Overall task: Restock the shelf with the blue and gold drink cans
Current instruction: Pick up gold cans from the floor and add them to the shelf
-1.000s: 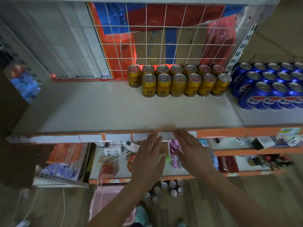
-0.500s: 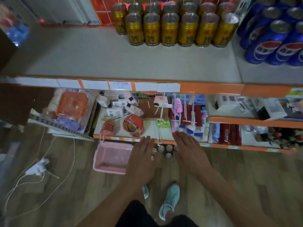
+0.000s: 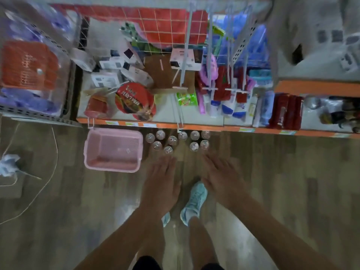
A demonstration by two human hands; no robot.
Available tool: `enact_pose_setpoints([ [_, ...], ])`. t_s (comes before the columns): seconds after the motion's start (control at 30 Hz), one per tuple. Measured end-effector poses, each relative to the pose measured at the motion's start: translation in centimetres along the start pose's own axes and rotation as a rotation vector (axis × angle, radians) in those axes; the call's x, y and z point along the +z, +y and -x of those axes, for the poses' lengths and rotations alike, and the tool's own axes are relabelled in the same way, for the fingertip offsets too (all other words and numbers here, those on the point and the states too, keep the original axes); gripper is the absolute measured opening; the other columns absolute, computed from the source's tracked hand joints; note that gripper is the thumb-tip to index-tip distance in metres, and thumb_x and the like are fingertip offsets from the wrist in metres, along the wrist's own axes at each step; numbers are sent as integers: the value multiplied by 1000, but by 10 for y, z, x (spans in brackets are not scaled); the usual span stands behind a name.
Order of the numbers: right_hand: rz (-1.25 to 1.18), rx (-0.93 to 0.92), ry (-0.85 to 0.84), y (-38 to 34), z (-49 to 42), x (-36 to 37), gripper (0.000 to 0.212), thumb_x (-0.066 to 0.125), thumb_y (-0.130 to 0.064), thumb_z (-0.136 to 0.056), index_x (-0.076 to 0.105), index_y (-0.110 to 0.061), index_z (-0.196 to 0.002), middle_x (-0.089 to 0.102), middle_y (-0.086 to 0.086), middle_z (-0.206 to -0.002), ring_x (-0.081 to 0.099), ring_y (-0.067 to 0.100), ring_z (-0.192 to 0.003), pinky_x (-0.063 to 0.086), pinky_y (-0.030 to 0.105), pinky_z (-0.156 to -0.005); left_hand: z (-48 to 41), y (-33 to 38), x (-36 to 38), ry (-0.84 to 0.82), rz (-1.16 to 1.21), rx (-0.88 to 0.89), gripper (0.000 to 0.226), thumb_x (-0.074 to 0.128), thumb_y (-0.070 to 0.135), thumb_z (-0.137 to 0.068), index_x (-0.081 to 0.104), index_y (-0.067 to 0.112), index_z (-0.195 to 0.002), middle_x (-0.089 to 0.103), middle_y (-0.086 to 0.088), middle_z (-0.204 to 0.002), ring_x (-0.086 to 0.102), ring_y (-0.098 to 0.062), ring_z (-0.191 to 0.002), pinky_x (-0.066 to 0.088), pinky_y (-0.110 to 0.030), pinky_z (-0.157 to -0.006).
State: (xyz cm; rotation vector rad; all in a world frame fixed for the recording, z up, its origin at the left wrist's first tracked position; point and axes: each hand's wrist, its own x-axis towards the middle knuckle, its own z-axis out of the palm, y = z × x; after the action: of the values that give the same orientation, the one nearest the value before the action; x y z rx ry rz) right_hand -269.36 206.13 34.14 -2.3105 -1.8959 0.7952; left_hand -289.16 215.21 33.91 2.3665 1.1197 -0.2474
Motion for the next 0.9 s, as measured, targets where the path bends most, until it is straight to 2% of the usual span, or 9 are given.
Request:
enact_pose_setpoints([
  [0.1,3,47,-9,20,-23,59,69,75,-29,-82,51,-8,-142,56,13,-143,57,31,-128,44,42,-106,-35,-22,56,-23,-31,80,65,46,31,-87,40,11,-149,41,-14,-151,38,-35,-140,37,-48,-111],
  [0.27,-43,95,-17,48,-65,159,67,71,-26,-85,46,-7,-144,52,13,-145,51,32,-131,42,44,-108,-83,-69,160,12,-74,140,75,71,26,-82,40,7,-148,42,-16,-151,39,-36,-141,37,-46,-114],
  [0.43,-36,110,-27,81,-100,255,68,69,-25,-85,45,-3,-145,50,16,-147,49,34,-132,45,50,-106,-117,-124,245,-8,-58,115,71,73,24,-84,45,0,-145,45,-24,-149,42,-43,-139,43,-51,-110],
  [0.57,20,123,0,115,-134,326,75,72,-31,-85,42,-7,-149,46,11,-151,45,31,-138,41,46,-110,-148,-172,306,45,-105,107,74,83,25,-74,54,-2,-137,54,-25,-142,53,-44,-131,50,-54,-100],
  [0.67,84,97,61,137,-160,369,80,75,-31,-82,41,-6,-150,46,12,-152,42,33,-141,38,44,-112,-170,-204,346,82,-86,79,75,79,29,-77,50,5,-142,48,-21,-148,46,-44,-137,43,-55,-106],
  [0.77,156,67,134,154,-185,398,78,76,-32,-82,44,-4,-148,48,14,-149,43,34,-140,39,48,-114,-187,-223,376,139,-123,130,72,72,34,-77,53,4,-140,51,-22,-145,49,-43,-134,39,-51,-110],
  [0.83,199,52,166,162,-197,411,75,72,-32,-85,43,-5,-149,47,14,-150,42,33,-140,39,50,-114,-194,-228,391,164,-170,161,75,83,32,-73,56,6,-138,55,-22,-140,54,-41,-129,44,-51,-106],
  [0.9,238,45,192,167,-204,422,73,69,-31,-86,43,-6,-149,47,15,-149,43,35,-138,38,49,-114,-197,-229,401,153,-167,164,88,91,30,-63,54,10,-140,55,-21,-138,52,-39,-127,49,-50,-99],
])
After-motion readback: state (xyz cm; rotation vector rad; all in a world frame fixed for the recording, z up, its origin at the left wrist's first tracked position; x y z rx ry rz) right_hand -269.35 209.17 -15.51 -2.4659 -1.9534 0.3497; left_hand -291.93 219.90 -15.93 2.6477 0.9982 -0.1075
